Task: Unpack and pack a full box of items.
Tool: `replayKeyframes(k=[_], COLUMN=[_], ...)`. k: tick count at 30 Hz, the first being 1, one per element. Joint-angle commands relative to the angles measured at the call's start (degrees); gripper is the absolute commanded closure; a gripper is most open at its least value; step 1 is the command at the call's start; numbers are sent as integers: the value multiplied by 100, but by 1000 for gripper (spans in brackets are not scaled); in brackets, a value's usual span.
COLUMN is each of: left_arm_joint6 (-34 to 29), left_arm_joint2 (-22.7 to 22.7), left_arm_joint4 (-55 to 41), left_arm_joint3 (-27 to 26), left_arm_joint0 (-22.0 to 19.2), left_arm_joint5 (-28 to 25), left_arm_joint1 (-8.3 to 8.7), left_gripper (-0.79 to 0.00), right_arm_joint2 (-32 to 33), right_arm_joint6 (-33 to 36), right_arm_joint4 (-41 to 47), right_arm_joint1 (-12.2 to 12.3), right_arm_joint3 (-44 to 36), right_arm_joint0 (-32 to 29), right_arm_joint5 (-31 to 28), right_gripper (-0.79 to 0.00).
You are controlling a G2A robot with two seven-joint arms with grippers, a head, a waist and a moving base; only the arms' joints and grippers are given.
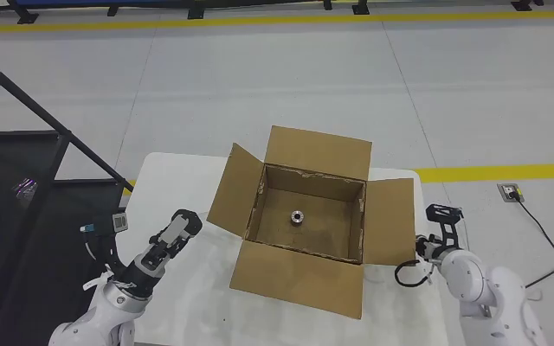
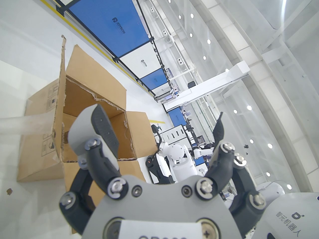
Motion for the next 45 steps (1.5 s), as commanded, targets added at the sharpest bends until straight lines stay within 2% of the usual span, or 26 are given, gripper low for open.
replayKeyframes(k=[1,6,8,10,14,20,24,26,29,33,39,45], left_arm_joint6=[0,0,0,0,0,-2,43,97,174,344,415,415], left_arm_joint2=[0,0,0,0,0,65,129,147,177,201,206,206], left_arm_joint4=[0,0,0,0,0,20,39,26,-27,-75,-115,-115], left_arm_joint3=[0,0,0,0,0,-40,-39,-19,25,61,39,39], left_arm_joint0=[0,0,0,0,0,30,41,44,83,150,184,184], left_arm_joint5=[0,0,0,0,0,30,41,47,12,-18,-35,-35], left_arm_joint1=[0,0,0,0,0,11,39,51,67,83,87,87], left_gripper=[-785,-785,-785,-785,-785,-785,-785,-785,-785,-785,-785,-785], right_arm_joint2=[-41,-54,-52,-53,129,766,750,426,-346,-1635,-3495,-4587], right_arm_joint6=[-6,-33,-28,-17,-228,-1373,-1919,-2026,-1837,-1194,-476,-415], right_arm_joint4=[5,63,67,71,113,-153,162,3,105,90,203,725], right_arm_joint1=[-2,4,9,13,28,44,12,2,-29,-104,-394,-841], right_arm_joint3=[7,-15,-47,-80,-359,-1342,-2281,-2658,-2900,-2541,-1136,761], right_arm_joint0=[4,-7,-18,-32,-100,-326,-410,-418,-202,439,1730,2945], right_arm_joint5=[14,23,26,37,165,842,857,736,406,39,31,495], right_gripper=[-339,-388,-440,-634,-785,-785,-785,-785,-785,-785,-785,-785])
